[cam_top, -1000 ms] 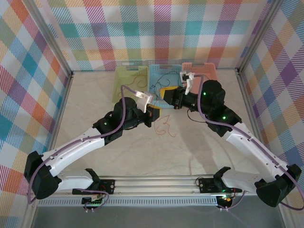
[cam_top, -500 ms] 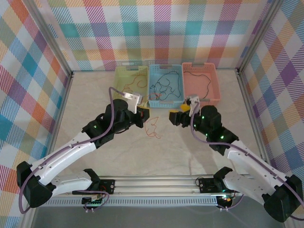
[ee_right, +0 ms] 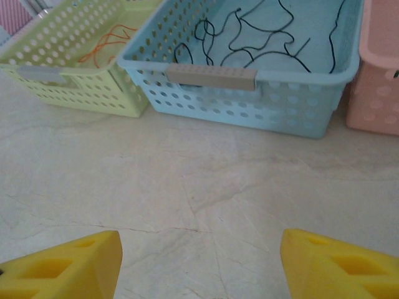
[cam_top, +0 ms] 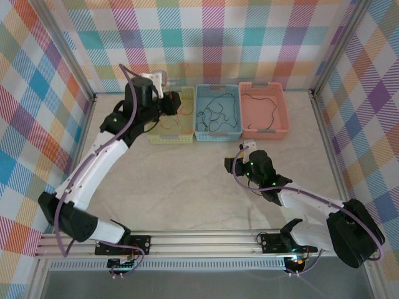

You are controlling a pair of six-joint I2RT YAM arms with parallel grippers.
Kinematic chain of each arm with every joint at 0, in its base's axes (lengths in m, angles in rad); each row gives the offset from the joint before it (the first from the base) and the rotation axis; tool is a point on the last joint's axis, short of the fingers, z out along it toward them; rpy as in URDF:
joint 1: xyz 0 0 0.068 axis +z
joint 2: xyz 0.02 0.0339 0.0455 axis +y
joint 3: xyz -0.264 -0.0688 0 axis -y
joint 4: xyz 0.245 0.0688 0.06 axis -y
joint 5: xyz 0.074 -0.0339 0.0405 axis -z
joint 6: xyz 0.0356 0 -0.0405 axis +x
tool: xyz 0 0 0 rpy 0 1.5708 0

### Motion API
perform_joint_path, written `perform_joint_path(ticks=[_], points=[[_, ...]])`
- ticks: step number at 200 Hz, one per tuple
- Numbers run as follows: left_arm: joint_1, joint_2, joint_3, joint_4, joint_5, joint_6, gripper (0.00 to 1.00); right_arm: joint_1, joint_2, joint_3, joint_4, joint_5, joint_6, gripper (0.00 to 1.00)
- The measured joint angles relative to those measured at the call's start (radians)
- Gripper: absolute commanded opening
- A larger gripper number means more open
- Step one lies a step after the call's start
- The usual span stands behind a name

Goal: Untangle the cables

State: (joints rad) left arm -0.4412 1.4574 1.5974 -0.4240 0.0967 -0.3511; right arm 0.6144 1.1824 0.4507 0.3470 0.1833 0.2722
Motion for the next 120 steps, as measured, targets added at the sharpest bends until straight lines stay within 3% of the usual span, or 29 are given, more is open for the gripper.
perform_joint_path(ticks=[69, 120], points=[[0.115, 0.328, 0.351, -0.084, 0.042, -0.005, 0.0, 0.0, 0.074, 0.0, 0.052, 0.018, 0.0, 0.67], [0.15, 0.566, 0.581, -0.119, 0.031, 0.008, 0.0, 0.0, 0.096, 0.004, 0.056, 0.018, 0.0, 0.67]])
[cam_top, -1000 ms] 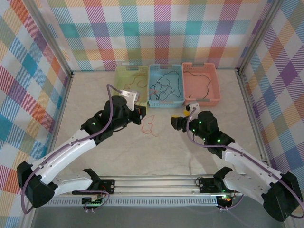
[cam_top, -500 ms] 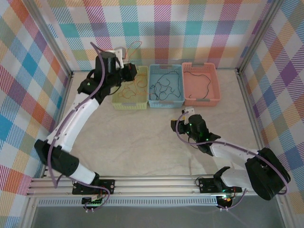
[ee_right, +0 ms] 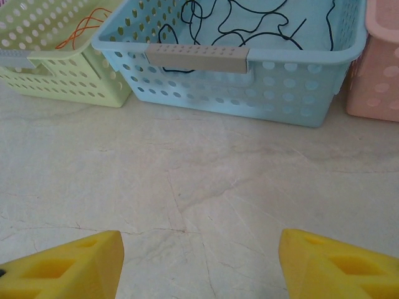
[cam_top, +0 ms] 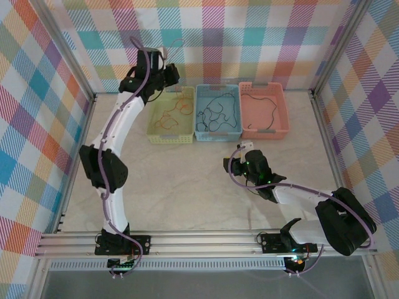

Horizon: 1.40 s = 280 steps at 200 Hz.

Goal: Untangle the cables

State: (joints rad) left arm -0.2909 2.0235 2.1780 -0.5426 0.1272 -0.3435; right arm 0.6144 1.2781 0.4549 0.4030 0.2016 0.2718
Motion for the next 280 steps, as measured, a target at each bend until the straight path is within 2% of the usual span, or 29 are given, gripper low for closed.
perform_joint_path(ticks=[65, 74, 83, 92, 102, 118, 156, 188, 230, 248, 280], points=[[0.05, 0.315, 0.213, -0.088, -0.077, 0.026, 0.0, 0.0, 0.004, 0.012, 0.0, 0.0, 0.0, 0.67], [0.056, 0.346, 0.214, -0.098, -0.087, 0.029, 0.08, 0.0, 0.004, 0.012, 0.0, 0.0, 0.0, 0.67], [0.06, 0.376, 0.214, -0.115, -0.091, 0.033, 0.22, 0.0, 0.006, 0.012, 0.0, 0.0, 0.0, 0.67], [0.063, 0.402, 0.214, -0.13, -0.092, 0.04, 0.42, 0.0, 0.008, 0.013, 0.0, 0.0, 0.0, 0.67], [0.064, 0.422, 0.214, -0.149, -0.092, 0.039, 0.51, 0.0, 0.012, 0.014, -0.001, 0.0, 0.0, 0.67], [0.064, 0.434, 0.214, -0.185, -0.092, 0.044, 0.58, 0.0, 0.017, 0.018, -0.004, 0.0, 0.0, 0.67], [0.064, 0.385, 0.187, -0.224, -0.092, 0.045, 0.6, 0.0, 0.021, 0.031, -0.009, -0.003, 0.0, 0.67], [0.064, 0.126, -0.074, -0.181, -0.091, 0.044, 0.61, 0.0, 0.021, 0.032, -0.012, -0.003, 0.0, 0.67], [0.063, -0.444, -0.622, 0.048, -0.089, 0.021, 0.65, 0.0, 0.017, 0.032, -0.015, -0.003, -0.003, 0.67], [0.053, -0.685, -0.851, 0.15, -0.103, 0.014, 0.66, 0.0, -0.009, 0.031, -0.014, 0.01, -0.024, 0.71], [0.018, -1.031, -1.183, 0.263, -0.135, -0.006, 0.77, -0.008, -0.141, 0.023, -0.014, 0.08, -0.079, 0.77]])
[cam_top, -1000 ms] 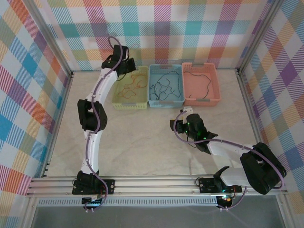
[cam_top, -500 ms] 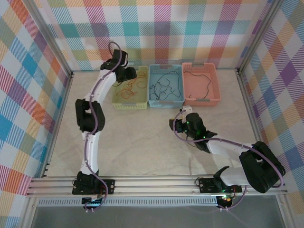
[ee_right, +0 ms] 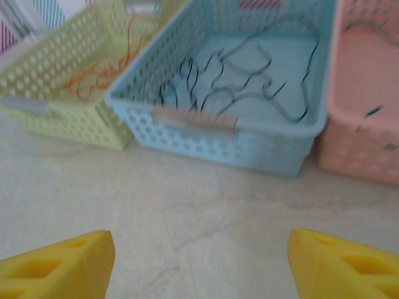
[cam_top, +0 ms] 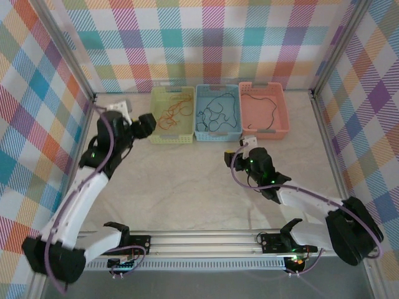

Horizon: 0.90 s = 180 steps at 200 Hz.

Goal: Untangle the cables

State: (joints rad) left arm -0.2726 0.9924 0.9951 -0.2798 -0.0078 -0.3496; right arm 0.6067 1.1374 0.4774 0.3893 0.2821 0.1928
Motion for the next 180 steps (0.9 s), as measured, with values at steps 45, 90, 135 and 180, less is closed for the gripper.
perform_joint_path(ticks=[45, 90, 135, 180], points=[[-0.03, -0.265, -0.272, 0.055, -0.055, -0.021, 1.0, -0.02, -0.335, -0.013, -0.023, 0.059, -0.128, 0.93], [-0.039, -0.357, -0.415, 0.166, -0.169, 0.068, 1.0, -0.076, -0.509, -0.074, -0.012, 0.157, -0.259, 1.0], [-0.038, -0.292, -0.669, 0.427, -0.275, 0.239, 1.0, -0.194, -0.293, -0.198, 0.031, 0.177, -0.298, 1.0], [0.036, 0.009, -0.704, 0.653, -0.271, 0.312, 1.0, -0.409, -0.078, -0.255, 0.133, 0.151, -0.175, 1.0]])
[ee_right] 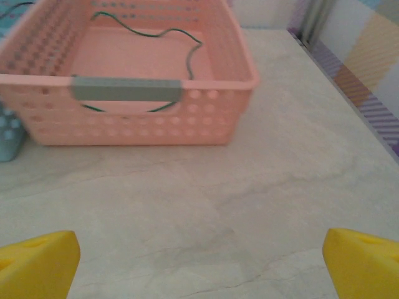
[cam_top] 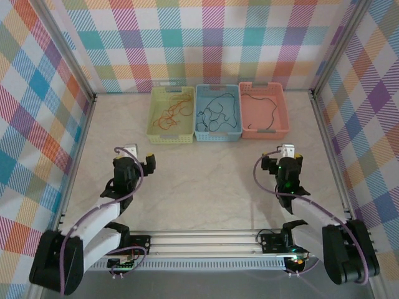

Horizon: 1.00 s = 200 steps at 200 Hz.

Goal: Untangle the cables

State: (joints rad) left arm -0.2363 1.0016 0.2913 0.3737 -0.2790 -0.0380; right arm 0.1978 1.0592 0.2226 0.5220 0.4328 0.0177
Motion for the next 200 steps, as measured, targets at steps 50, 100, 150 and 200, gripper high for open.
perform_joint_path(ticks=[50, 100, 150, 200], points=[[0.083, 0.304, 0.016, 0.23, 0.059, 0.037, 1.0, -0.051, 0.18, 0.0, 0.22, -0.015, 0.019, 1.0], [0.155, 0.423, 0.062, 0.343, 0.146, 0.058, 1.0, -0.108, 0.377, 0.021, 0.395, -0.087, 0.02, 1.0], [0.158, 0.53, 0.063, 0.464, 0.227, 0.09, 1.0, -0.106, 0.474, 0.032, 0.521, -0.219, -0.027, 0.99], [0.166, 0.56, 0.118, 0.433, 0.235, 0.084, 1.0, -0.156, 0.478, 0.168, 0.388, -0.286, -0.011, 1.0]])
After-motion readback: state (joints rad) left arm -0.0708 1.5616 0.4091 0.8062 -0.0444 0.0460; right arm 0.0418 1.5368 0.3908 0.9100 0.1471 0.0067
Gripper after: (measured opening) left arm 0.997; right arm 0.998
